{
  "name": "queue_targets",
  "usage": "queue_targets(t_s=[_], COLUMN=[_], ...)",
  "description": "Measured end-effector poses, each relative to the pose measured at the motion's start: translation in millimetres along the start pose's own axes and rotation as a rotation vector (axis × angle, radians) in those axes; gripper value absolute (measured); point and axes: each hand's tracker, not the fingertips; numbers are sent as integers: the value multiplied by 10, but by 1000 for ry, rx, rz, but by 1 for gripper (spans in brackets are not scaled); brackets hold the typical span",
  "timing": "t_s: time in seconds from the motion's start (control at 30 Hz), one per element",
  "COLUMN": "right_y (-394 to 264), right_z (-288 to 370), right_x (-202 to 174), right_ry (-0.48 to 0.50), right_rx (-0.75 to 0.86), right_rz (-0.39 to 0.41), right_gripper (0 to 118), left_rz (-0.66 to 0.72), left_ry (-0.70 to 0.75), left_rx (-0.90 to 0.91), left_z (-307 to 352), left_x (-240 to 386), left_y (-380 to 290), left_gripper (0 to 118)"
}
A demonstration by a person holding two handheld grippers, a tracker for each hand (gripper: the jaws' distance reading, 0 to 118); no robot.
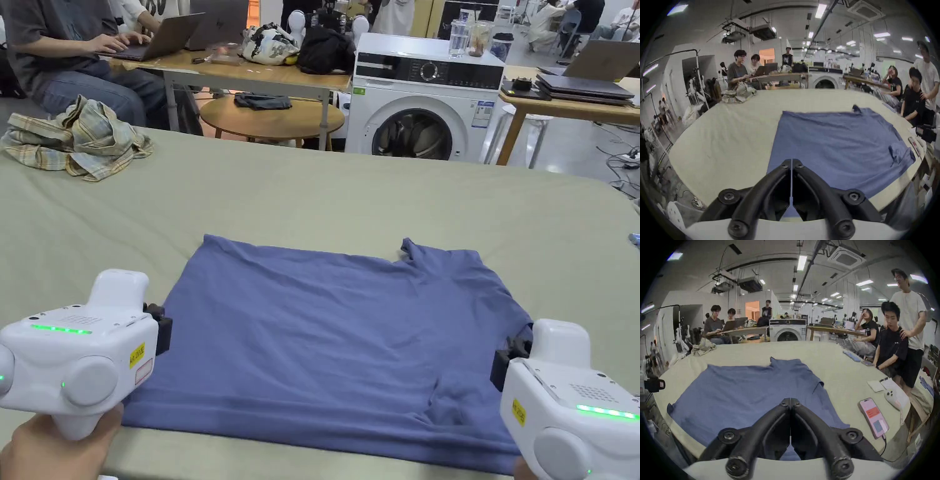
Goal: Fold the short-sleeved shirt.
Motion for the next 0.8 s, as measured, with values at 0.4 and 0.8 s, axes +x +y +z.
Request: queue_targets(t_s=[0.4, 0.8], right_y=[-152, -109], right_z=[-153, -199], right_x=[-55, 155], right_ry=[18, -17], right_rx=[-131, -261], right_rz=[22, 51], right_gripper=[0, 0], left_rz=[141, 34], left_ry=[-8, 15], left_rx=[-436, -538], left_z=[-387, -703], left_x=[-490, -287], left_y=[-78, -373], left_gripper=[47, 17])
